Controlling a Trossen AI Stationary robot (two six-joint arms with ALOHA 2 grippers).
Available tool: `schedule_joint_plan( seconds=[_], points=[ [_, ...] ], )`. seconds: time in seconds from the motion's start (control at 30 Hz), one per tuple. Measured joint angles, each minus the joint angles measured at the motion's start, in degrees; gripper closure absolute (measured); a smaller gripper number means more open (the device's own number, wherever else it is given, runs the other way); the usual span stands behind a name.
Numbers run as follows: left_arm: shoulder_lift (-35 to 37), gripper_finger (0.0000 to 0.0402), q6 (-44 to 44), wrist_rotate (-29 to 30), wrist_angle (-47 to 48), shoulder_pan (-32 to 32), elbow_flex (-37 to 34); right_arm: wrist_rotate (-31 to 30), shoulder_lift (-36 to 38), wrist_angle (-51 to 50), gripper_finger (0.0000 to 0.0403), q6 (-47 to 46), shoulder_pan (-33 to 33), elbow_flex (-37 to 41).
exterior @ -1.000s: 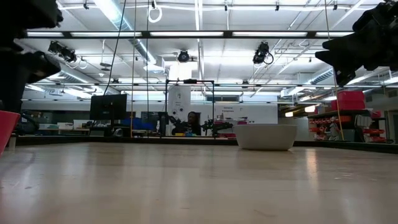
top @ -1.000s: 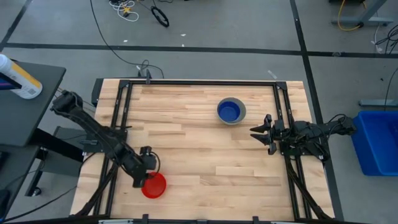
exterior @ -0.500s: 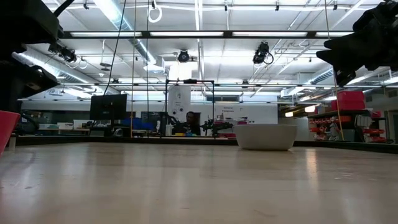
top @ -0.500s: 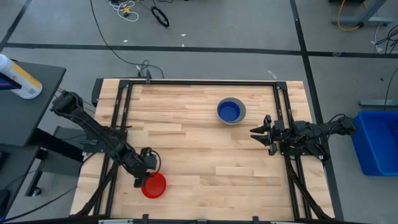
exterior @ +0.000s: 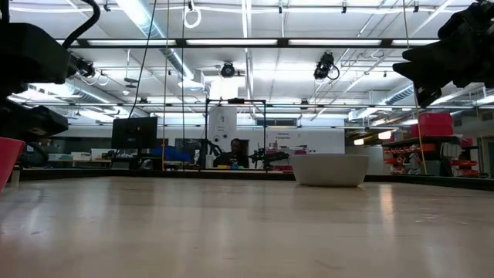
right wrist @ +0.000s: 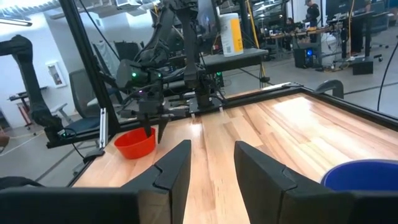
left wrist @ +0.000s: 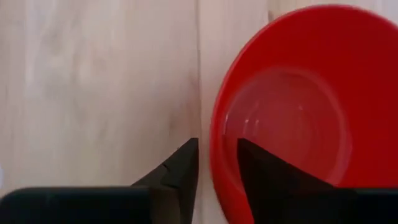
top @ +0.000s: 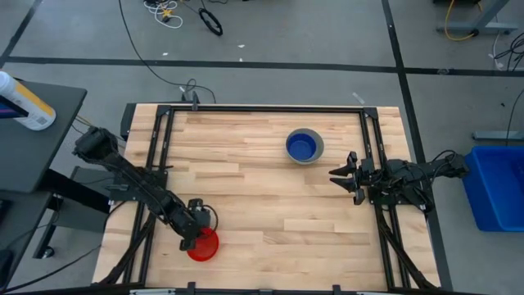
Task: Nest bowls inside each other
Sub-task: Stack the red bowl on the blue bowl
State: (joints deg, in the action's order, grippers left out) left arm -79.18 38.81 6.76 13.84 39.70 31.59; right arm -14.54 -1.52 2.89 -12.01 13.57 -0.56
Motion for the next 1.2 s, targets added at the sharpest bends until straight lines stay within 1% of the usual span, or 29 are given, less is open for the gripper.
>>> schedule_joint_plan(
  seconds=[0.07,0.13,0.17,0.3,0.37,0.43,0.53,0.6,0.67,0.77,0.83,0.87,1.0,1.1,1.2],
  points=[
    [-0.61,0.0309,-1.64,0.28,-1.36,0.00,-0.01,-0.01,-0.02,-0.01,0.0268,0.04,0.01,0.00],
    [-0.70,0.0365,-3.30,2.33,-2.73,-0.08,-0.02,0.13,-0.02,-0.01,0.0268,0.50,0.00,0.00],
    [-0.70,0.0381,-3.93,3.62,-3.58,-0.59,0.00,0.19,-0.02,-0.03,0.0268,0.68,-0.01,0.00],
    [-0.69,0.0394,-8.17,9.27,-8.28,-5.11,-0.02,0.19,-0.34,-0.03,0.0269,0.90,0.00,0.00],
    [-0.70,0.0395,-13.09,11.75,-13.98,-8.48,-0.01,0.21,-0.73,-0.08,0.0267,0.94,-0.01,0.00],
    [-0.70,0.0396,-20.15,12.80,-22.67,-12.55,-0.01,0.21,-1.26,-0.08,0.0266,1.02,0.01,0.00],
    [-0.67,0.0396,-31.82,11.23,-37.74,-20.52,0.00,0.21,-2.21,-0.08,0.0265,1.05,0.00,0.00],
    [-0.67,0.0396,-36.83,6.75,-45.26,-27.27,0.21,0.21,-2.72,-0.08,0.0266,1.04,0.01,0.00],
    [-0.67,0.0396,-39.31,1.06,-48.16,-34.38,1.75,0.21,-3.24,-0.08,0.0267,1.03,-0.01,0.00],
    [-3.04,0.0396,-41.48,-5.75,-46.90,-43.83,7.01,0.21,-3.94,-0.06,0.0267,1.03,0.00,0.00],
    [-6.02,0.0396,-42.66,-10.69,-42.93,-48.52,11.29,0.17,-4.48,-0.03,0.0267,1.01,-0.01,0.00],
    [-8.35,0.0396,-43.73,-12.75,-40.88,-50.15,14.61,0.21,-4.58,-0.06,0.0268,1.02,0.01,0.00],
    [-18.00,0.0396,-49.13,-16.05,-27.72,-54.05,28.56,0.19,-5.11,-0.08,0.0269,0.92,0.00,0.00],
    [-25.24,0.0396,-53.37,-17.77,-17.68,-55.54,40.21,0.15,-5.60,-0.06,0.0267,0.92,0.00,0.00],
    [-32.45,0.0396,-57.19,-19.48,-10.78,-56.28,51.45,0.14,-6.19,-0.08,0.0269,0.91,0.01,0.00]
  ],
)
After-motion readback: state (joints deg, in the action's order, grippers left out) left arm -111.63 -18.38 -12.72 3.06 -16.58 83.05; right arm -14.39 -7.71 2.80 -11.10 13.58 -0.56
